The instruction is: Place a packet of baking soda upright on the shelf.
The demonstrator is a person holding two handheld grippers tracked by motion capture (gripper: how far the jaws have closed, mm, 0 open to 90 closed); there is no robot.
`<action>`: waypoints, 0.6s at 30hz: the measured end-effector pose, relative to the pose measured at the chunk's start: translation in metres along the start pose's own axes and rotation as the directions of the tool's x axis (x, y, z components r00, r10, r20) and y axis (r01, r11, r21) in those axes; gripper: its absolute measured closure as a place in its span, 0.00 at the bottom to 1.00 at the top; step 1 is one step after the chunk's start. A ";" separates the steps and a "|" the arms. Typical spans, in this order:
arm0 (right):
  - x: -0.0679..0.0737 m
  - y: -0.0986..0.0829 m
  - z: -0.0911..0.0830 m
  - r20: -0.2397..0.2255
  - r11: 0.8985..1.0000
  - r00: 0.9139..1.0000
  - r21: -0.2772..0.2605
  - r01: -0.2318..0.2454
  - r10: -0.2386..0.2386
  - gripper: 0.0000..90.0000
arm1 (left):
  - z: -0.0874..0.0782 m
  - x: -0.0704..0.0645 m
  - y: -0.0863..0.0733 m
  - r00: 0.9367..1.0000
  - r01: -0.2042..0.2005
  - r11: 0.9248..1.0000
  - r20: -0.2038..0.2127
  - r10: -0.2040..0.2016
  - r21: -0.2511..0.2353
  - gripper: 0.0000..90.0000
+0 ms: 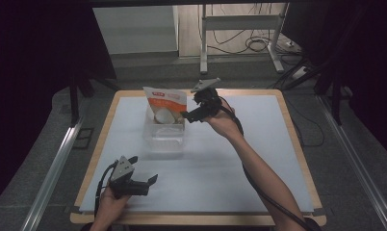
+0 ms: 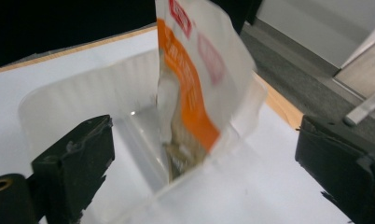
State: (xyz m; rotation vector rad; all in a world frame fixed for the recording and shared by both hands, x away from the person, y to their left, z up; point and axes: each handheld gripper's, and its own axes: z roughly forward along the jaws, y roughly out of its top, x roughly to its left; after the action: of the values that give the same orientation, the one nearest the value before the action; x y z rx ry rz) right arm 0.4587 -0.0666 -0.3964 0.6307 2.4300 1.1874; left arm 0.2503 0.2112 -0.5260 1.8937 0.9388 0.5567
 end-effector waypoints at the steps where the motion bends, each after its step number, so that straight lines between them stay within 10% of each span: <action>1: 0.000 -0.006 -0.006 0.005 1.000 1.000 -0.008 -0.001 0.001 0.04 | 0.001 0.000 0.000 1.000 0.003 1.000 0.003 -0.003 -0.002 0.01; 18: 0.013 -0.112 -0.091 0.036 0.998 0.998 -0.015 -0.055 0.055 0.02 | 0.001 -0.001 0.000 1.000 0.003 1.000 0.004 -0.003 0.005 0.01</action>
State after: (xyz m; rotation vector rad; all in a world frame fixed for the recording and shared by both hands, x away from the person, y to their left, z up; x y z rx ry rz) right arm 0.3764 -0.1788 -0.4350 0.7132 2.3865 1.2025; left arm 0.2506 0.2097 -0.5261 1.8974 0.9412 0.5494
